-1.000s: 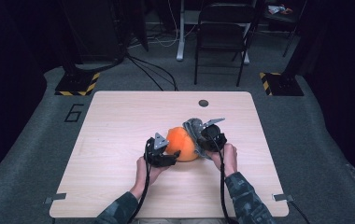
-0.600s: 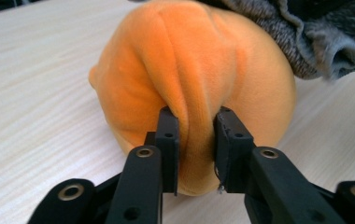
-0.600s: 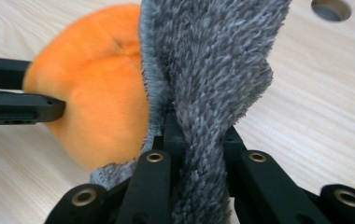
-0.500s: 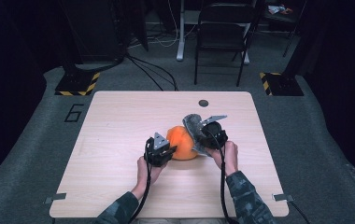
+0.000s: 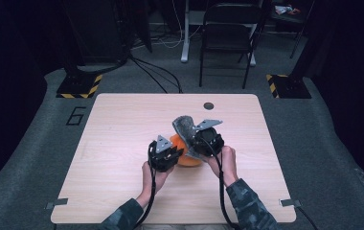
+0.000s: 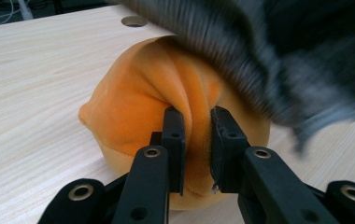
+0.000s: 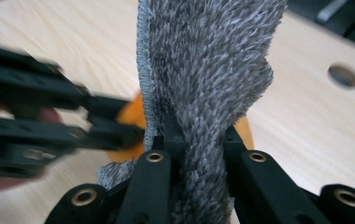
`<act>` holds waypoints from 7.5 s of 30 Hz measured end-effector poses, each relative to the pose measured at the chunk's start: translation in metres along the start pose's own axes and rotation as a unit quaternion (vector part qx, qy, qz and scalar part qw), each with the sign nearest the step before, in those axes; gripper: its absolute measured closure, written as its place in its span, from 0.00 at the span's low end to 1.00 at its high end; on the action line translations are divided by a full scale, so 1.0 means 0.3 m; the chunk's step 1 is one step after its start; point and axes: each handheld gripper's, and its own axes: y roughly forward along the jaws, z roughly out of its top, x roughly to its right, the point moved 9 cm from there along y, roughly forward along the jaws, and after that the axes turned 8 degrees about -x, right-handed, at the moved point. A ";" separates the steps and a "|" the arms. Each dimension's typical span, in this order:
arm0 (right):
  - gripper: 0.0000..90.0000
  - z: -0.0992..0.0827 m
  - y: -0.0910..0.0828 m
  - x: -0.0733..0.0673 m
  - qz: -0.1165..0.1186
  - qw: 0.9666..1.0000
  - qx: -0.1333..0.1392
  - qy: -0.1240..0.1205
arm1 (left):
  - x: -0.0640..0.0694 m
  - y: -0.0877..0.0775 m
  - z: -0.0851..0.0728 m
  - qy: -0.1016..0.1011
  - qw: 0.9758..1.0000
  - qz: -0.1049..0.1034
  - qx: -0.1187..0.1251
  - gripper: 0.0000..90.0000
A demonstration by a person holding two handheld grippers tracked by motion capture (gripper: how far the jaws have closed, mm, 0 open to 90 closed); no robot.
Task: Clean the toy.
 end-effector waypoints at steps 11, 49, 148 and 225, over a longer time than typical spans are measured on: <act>0.88 -0.099 0.100 0.103 -0.016 0.998 -0.052 0.044 | -0.012 0.032 -0.026 0.013 1.000 0.002 -0.015 0.86; 0.88 -0.143 0.139 0.139 -0.019 0.995 -0.078 0.053 | -0.056 0.015 -0.021 0.013 1.000 -0.002 -0.013 0.54; 0.88 -0.142 0.126 0.140 -0.007 0.995 -0.086 0.056 | -0.066 0.016 -0.028 0.023 0.999 -0.008 -0.037 0.49; 0.88 -0.160 0.074 0.255 0.001 0.991 -0.068 0.116 | -0.064 0.044 -0.044 0.002 0.999 -0.019 -0.043 0.75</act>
